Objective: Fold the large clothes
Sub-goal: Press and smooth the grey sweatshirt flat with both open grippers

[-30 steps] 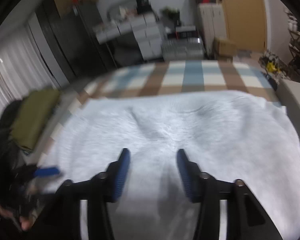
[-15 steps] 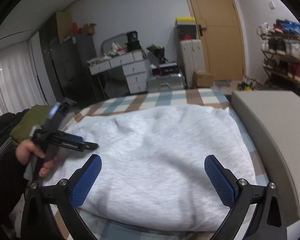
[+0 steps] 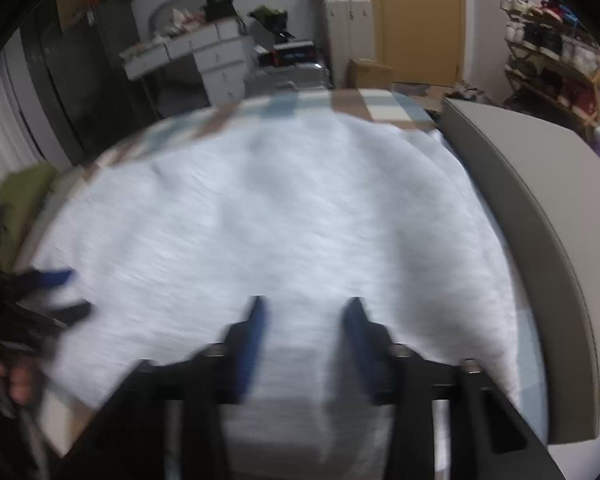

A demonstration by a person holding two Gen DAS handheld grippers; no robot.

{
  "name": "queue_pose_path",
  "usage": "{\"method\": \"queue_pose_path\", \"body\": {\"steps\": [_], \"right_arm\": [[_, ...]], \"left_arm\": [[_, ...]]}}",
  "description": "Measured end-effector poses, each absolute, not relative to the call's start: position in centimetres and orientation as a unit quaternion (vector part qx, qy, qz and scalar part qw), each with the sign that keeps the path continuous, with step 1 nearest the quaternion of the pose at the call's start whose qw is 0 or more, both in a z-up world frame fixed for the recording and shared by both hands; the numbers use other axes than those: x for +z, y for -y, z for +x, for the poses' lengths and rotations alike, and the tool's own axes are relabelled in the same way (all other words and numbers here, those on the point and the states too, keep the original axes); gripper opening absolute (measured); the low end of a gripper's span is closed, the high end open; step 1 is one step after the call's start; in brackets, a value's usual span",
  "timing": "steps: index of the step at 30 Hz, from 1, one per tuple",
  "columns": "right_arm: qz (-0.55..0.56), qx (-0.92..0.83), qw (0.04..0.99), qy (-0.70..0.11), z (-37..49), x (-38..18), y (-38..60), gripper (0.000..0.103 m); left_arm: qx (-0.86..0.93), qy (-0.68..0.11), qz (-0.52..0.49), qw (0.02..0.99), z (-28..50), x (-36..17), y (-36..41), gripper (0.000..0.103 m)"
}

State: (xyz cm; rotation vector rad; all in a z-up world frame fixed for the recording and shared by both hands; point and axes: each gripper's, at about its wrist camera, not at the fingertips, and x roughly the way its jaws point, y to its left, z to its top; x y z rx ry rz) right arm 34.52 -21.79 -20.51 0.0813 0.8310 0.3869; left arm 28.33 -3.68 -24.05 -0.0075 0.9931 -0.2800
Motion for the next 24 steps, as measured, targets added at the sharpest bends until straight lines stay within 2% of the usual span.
{"method": "queue_pose_path", "body": {"steps": [4,7,11,12,13,17,20,21,24], "right_arm": [[-0.013,0.250,0.889,-0.383,33.7,-19.1,16.4,0.032],[-0.050,0.258,0.858,-0.441,34.7,-23.0,13.0,0.026],[-0.008,0.255,0.852,-0.457,35.6,-24.6,13.9,0.026],[0.014,0.251,0.852,-0.459,35.9,-23.7,14.3,0.015],[0.022,0.253,0.857,-0.448,36.0,-22.7,14.6,0.009],[-0.017,0.237,0.885,-0.401,37.6,-19.7,13.7,0.012],[-0.034,0.232,0.863,-0.448,40.9,-22.4,11.7,0.012],[-0.039,0.231,0.841,-0.487,42.5,-25.0,10.9,0.011],[-0.032,0.237,0.835,-0.495,43.0,-25.5,10.6,0.011]], "left_arm": [[-0.137,-0.457,-0.009,0.879,27.8,-24.3,3.6,0.096],[-0.137,-0.446,-0.013,0.885,27.4,-24.3,3.5,0.096],[-0.140,-0.431,-0.014,0.891,27.4,-24.6,3.3,0.096],[-0.141,-0.426,-0.015,0.893,27.3,-24.6,3.3,0.096],[-0.142,-0.423,-0.018,0.895,27.3,-24.6,3.2,0.096],[-0.145,-0.420,-0.019,0.896,27.3,-24.6,3.1,0.096],[-0.145,-0.418,-0.020,0.896,27.4,-24.7,3.1,0.096],[-0.145,-0.418,-0.020,0.896,27.4,-24.7,3.1,0.096],[-0.146,-0.417,-0.023,0.897,27.3,-24.7,3.1,0.096]]}}
